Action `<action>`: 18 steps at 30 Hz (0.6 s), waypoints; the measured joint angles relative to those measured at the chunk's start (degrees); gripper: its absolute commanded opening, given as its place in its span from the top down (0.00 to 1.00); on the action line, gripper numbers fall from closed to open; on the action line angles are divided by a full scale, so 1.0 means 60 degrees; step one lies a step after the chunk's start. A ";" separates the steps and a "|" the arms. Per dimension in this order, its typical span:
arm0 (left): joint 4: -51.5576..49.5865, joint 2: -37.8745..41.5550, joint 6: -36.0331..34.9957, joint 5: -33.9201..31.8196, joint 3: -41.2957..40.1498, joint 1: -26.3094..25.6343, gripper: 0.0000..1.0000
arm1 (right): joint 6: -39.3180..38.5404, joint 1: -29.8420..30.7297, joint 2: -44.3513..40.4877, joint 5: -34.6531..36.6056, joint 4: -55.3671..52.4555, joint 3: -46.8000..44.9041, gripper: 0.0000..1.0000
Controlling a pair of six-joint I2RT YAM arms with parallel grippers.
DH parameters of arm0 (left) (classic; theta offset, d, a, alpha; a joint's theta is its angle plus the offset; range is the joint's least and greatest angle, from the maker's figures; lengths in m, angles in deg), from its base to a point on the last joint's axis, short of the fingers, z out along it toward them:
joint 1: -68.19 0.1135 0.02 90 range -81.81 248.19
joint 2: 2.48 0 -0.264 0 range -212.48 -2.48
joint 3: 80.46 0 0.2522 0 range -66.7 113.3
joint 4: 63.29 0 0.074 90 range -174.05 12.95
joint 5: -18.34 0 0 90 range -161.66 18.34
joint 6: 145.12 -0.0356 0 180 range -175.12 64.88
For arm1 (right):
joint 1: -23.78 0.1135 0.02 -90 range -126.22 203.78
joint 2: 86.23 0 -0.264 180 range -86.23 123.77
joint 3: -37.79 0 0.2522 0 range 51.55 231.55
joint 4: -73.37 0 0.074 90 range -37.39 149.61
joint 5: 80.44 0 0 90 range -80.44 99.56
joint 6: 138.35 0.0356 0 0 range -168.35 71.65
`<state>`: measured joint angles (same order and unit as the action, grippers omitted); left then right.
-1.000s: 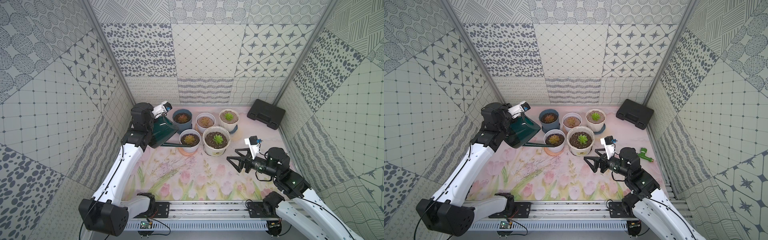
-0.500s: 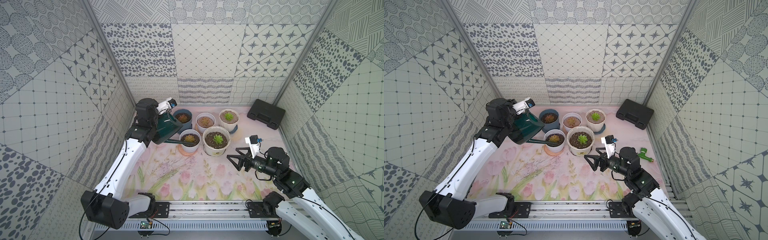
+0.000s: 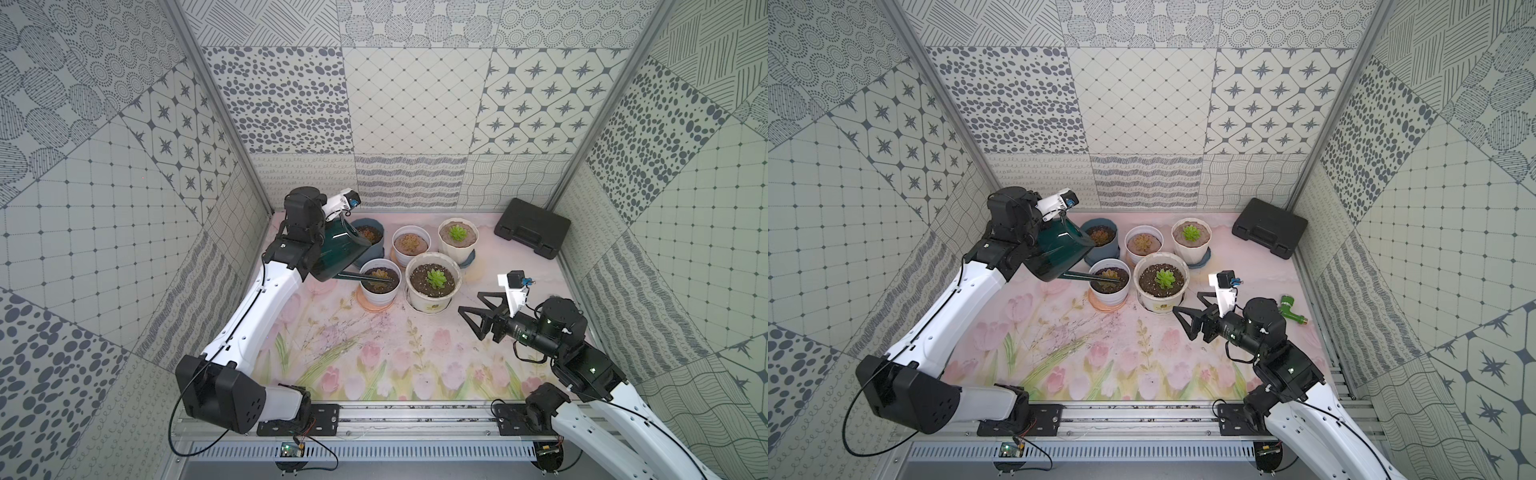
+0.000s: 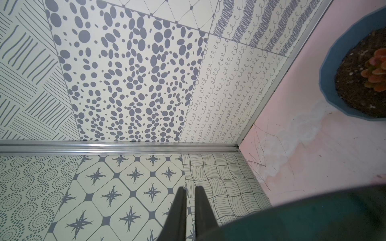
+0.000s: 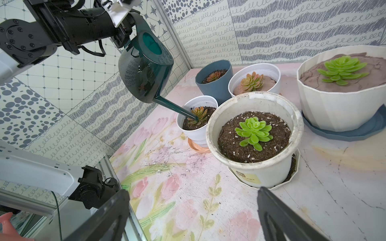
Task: Water the succulent around the soil edge
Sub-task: Water the soil of the potted plant with water.
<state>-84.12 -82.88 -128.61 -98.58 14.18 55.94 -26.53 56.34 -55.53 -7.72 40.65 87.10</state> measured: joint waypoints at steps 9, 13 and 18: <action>-0.0007 -0.0860 -0.0004 -0.0310 0.0714 -0.0018 1.00 | -0.0073 0.0000 -0.0142 0.0113 -0.0007 0.0000 0.03; -0.0004 -0.1147 -0.0004 -0.0390 0.1009 -0.0018 1.00 | -0.0109 0.0000 -0.0149 0.0146 -0.0007 0.0000 0.03; 0.0000 -0.1359 -0.0033 -0.0481 0.1173 -0.0015 1.00 | -0.0146 0.0000 -0.0215 0.0178 -0.0011 0.0000 0.03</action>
<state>-84.12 -91.04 -128.81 -101.47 21.22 55.85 -27.40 56.34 -56.82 -6.65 40.58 87.10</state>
